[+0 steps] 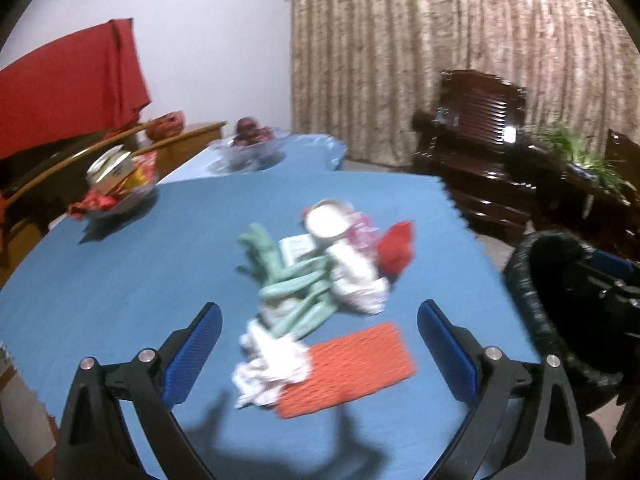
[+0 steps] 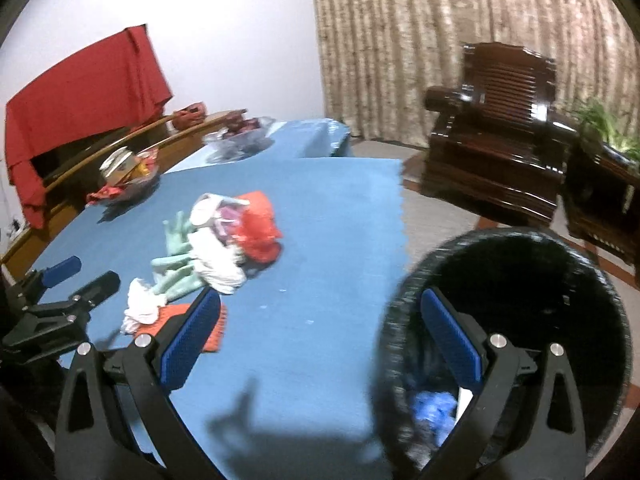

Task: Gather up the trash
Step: 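Grasp white tissue with the left gripper while the right grasps another tissue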

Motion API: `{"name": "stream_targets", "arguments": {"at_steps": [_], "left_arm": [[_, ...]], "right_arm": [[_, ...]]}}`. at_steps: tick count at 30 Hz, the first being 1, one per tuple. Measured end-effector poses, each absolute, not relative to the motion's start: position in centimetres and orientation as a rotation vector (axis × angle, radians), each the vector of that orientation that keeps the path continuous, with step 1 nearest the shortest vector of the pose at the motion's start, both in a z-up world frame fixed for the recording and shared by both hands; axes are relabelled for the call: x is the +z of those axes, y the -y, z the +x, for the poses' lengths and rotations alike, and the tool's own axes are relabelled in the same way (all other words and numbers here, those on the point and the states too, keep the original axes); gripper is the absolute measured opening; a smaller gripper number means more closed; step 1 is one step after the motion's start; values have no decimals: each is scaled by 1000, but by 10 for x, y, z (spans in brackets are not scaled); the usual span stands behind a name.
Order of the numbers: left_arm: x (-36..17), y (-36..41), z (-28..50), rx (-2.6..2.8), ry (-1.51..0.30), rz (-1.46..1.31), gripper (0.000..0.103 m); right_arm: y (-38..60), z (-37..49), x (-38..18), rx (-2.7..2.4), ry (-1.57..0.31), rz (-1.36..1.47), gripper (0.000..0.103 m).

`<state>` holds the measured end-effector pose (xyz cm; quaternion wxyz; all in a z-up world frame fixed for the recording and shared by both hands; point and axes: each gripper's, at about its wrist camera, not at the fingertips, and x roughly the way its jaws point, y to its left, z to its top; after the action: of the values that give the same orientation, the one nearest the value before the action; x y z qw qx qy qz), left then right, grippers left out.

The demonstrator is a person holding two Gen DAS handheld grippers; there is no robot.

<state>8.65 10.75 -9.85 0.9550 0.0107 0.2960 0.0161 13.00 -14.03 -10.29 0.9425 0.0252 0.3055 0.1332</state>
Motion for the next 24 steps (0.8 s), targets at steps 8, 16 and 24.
{"name": "stream_targets", "arguments": {"at_steps": [8,16,24], "left_arm": [[-130,-144,91,96,-662,-16,92],[-159,-150,107,84,-740,-62,83],[-176,-160,119,36,-820,-125,29]], "right_arm": [[98,147,-120,325,-642,13,98],[89,153,-134,329,-676,2,98],[84,157,-140,341,-697,-10,97]]}}
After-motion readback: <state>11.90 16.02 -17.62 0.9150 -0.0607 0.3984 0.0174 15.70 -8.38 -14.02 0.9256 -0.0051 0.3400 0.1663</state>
